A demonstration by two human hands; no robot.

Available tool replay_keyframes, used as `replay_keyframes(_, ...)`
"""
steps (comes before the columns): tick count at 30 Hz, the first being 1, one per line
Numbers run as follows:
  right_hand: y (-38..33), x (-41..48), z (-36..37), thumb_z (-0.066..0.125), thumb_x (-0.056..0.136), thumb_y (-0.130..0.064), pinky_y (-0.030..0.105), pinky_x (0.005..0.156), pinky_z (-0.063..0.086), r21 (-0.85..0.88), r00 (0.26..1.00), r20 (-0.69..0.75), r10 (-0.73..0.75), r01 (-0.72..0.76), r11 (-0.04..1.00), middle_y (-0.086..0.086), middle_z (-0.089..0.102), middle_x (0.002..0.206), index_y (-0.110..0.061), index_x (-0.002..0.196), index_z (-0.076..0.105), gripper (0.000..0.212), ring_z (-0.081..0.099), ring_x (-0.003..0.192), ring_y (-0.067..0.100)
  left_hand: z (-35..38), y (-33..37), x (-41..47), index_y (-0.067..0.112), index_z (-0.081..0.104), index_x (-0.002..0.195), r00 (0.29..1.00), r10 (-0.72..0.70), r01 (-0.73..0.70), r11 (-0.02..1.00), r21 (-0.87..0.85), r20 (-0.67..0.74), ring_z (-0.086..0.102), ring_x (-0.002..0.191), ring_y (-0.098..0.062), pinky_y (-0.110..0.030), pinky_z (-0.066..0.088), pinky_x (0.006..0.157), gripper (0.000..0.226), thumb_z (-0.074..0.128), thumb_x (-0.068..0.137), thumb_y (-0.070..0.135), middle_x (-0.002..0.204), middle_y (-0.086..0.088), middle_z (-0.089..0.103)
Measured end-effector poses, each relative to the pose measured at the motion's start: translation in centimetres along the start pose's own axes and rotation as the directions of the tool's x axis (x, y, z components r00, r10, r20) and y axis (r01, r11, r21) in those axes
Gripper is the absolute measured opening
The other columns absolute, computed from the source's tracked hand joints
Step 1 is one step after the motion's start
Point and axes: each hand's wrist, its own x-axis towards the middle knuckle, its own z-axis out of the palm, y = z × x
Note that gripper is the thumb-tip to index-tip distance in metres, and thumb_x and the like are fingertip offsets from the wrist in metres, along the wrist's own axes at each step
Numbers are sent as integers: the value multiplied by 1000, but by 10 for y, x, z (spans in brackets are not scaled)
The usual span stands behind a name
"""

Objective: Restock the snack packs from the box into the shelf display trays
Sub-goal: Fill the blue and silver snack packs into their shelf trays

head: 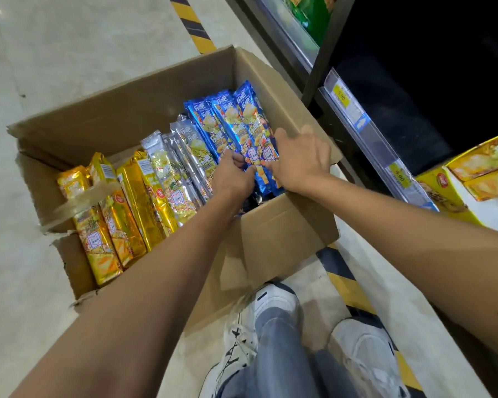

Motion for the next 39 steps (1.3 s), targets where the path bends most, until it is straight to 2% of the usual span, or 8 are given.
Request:
replay_keyframes(5, 13, 9, -4, 66, 78, -55, 32, 79, 42, 164, 998, 48, 36, -44, 985, 7, 65, 109, -19, 112, 53, 51, 56, 110, 27, 0, 4, -3, 26, 42, 75, 998, -66, 65, 991, -119, -9, 51, 71, -20, -38, 46, 69, 30, 71, 81, 21, 72, 6, 51)
replay_keyframes(11, 13, 15, -16, 72, 71, -55, 32, 87, 45, 346, 973, 203, 112, -179, 921, 0, 67, 111, -25, 112, 63, 51, 60, 107, 21, -18, 21, -5, 11, 44, 90, 968, -197, 240, 905, -350, 155, 43, 35, -6, -20, 37, 38, 25, 67, 83, 2, 62, -7, 47)
replay_keyframes(19, 14, -31, -64, 72, 81, -17, 41, 87, 53, 816, 932, 335, 135, -359, 453, 11, 71, 99, -16, 77, 64, 9, 68, 90, 24, -83, 64, -56, 14, 45, 130, 957, -131, 224, 901, -373, 257, 58, 77, -7, -26, 56, 59, 53, 66, 84, 0, 117, -6, 53)
replay_keyframes(23, 26, -80, -97, 70, 82, -7, 21, 59, 54, 875, 943, 298, 146, -331, 353, 1, 65, 77, -2, 103, 63, 23, 63, 63, 7, -110, 98, -97, 18, 49, 120, 935, -14, 124, 950, -287, 355, 63, 73, -5, -24, 55, 54, 47, 68, 81, -1, 107, -6, 59)
replay_keyframes(28, 46, -164, -137, 75, 75, -3, 42, 71, 55, 819, 928, 271, 256, -362, 445, 7, 64, 83, -7, 101, 50, 36, 65, 82, 26, -121, 126, -166, 16, 51, 115, 863, 93, 10, 979, -201, 497, 61, 65, -6, -27, 53, 53, 49, 68, 78, -10, 89, 1, 54)
replay_keyframes(33, 71, -253, -161, 77, 73, -11, 25, 80, 50, 693, 915, 195, 354, -384, 610, 18, 63, 114, -3, 120, 49, 54, 61, 104, 29, -95, 136, -225, 29, 51, 102, 768, 212, -92, 970, -224, 605, 61, 53, -2, -23, 48, 50, 53, 66, 76, -14, 67, 9, 66)
replay_keyframes(36, 88, -292, -173, 77, 75, -19, 35, 82, 50, 640, 908, 156, 388, -392, 661, 13, 65, 113, -9, 129, 43, 65, 63, 100, 28, -77, 151, -253, 21, 53, 114, 684, 258, -166, 966, -199, 682, 64, 62, -6, -28, 51, 58, 53, 69, 75, -11, 79, 8, 68)
replay_keyframes(39, 102, -325, -181, 76, 76, -20, 35, 84, 48, 634, 881, 131, 454, -427, 645, 12, 63, 113, -15, 137, 39, 71, 59, 102, 26, -58, 160, -280, 21, 60, 99, 610, 258, -204, 965, -166, 750, 67, 68, -7, -33, 55, 64, 39, 67, 78, -10, 90, 3, 66)
